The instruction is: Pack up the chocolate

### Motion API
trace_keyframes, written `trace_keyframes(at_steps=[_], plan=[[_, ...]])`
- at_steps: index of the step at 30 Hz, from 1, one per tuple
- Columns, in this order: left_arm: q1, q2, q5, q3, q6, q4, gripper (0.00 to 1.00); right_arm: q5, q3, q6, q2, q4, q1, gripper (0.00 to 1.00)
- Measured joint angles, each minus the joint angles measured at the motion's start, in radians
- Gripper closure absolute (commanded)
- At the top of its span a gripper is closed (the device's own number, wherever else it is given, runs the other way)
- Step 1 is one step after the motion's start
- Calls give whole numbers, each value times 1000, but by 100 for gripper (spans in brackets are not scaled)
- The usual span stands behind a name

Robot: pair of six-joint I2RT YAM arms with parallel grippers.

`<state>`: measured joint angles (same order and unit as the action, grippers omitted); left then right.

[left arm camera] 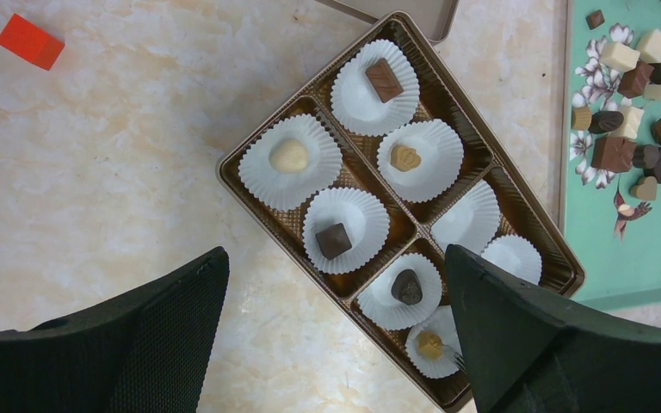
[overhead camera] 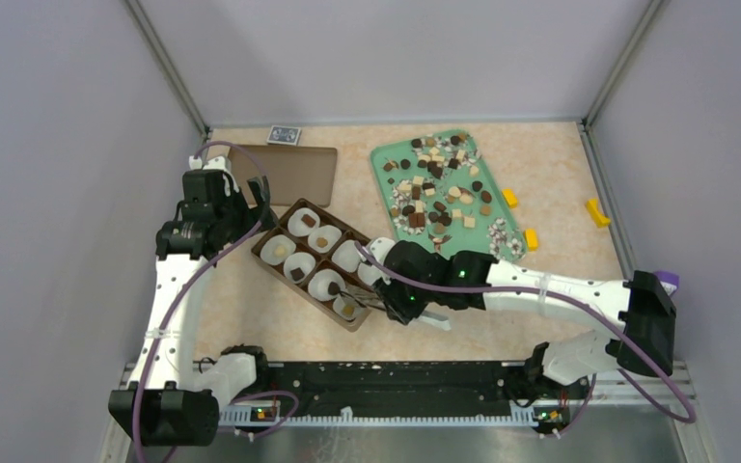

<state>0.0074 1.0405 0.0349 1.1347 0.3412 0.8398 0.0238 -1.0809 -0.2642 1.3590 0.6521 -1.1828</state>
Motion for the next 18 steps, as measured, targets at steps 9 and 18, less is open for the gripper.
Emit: trace_keyframes(at_steps=[9,18], plan=[[0,-2,-4,0,0,2,1,102,-18,-4,-16,2,0,83],[0,-12,-7,0,0,3,1,266,-58,-81,-119,0,170,77]])
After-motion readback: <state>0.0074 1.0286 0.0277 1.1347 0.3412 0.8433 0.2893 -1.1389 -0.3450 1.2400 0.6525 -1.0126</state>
